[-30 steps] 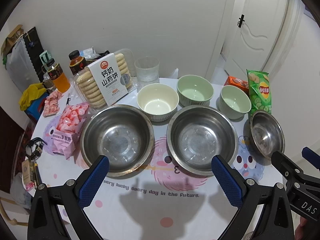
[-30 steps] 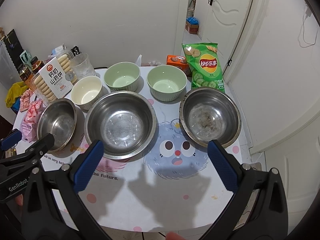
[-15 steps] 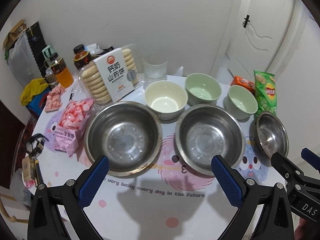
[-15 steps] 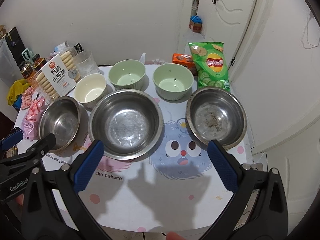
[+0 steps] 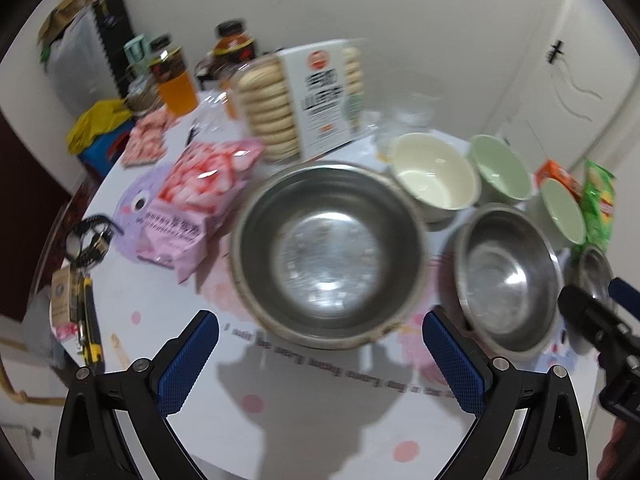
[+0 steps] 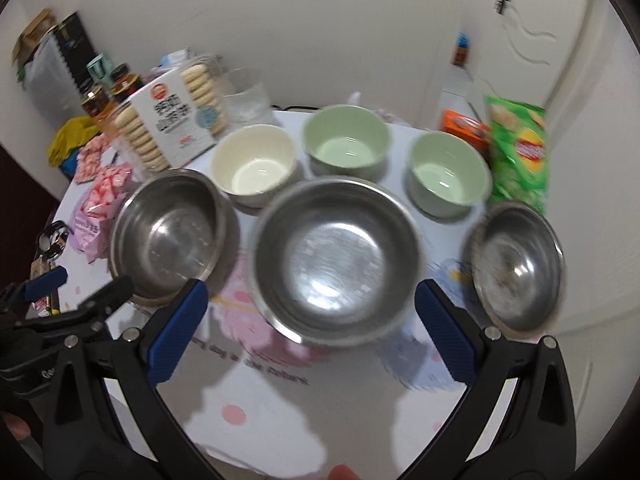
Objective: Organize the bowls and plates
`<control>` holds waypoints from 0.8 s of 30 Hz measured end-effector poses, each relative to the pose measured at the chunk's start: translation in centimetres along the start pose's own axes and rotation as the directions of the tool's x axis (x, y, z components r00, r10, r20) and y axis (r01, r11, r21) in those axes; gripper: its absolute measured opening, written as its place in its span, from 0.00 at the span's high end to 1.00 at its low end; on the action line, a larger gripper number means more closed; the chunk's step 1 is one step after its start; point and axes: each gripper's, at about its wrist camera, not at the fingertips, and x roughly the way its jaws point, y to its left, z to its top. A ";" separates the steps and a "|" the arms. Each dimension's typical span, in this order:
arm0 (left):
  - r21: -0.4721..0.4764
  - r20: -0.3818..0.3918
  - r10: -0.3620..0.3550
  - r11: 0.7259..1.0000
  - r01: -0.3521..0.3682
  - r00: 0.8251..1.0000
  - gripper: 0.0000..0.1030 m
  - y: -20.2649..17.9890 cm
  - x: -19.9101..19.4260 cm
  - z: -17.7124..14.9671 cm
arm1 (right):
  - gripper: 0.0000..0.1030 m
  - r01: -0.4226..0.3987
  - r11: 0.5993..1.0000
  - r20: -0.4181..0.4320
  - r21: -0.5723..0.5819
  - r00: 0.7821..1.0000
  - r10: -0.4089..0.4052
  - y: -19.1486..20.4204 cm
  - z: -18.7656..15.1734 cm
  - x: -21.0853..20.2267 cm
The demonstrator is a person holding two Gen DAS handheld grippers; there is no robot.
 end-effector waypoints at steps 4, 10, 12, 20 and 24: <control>-0.056 -0.030 0.005 0.998 -0.007 1.000 0.00 2.3 1.9 0.4 | 0.00 -0.040 0.996 -0.014 -0.085 0.999 0.039 2.8 1.7 2.1; -0.094 -0.059 -0.017 0.996 0.011 0.998 0.00 4.1 4.6 1.1 | 0.00 -0.096 0.982 -0.075 -0.162 0.994 0.085 6.7 3.3 5.6; -0.098 -0.079 -0.017 0.995 0.009 0.997 0.00 4.4 5.4 1.2 | 0.02 -0.115 0.977 -0.098 -0.179 0.990 0.099 7.8 3.7 6.9; -0.128 -0.141 -0.052 0.991 0.034 0.989 0.08 5.3 8.5 1.9 | 0.14 -0.156 0.963 -0.182 -0.217 0.976 0.117 10.3 4.4 11.0; -0.123 -0.169 -0.071 0.991 0.050 0.983 0.20 5.2 9.5 2.2 | 0.24 -0.177 0.960 -0.218 -0.215 0.967 0.130 10.8 4.5 12.7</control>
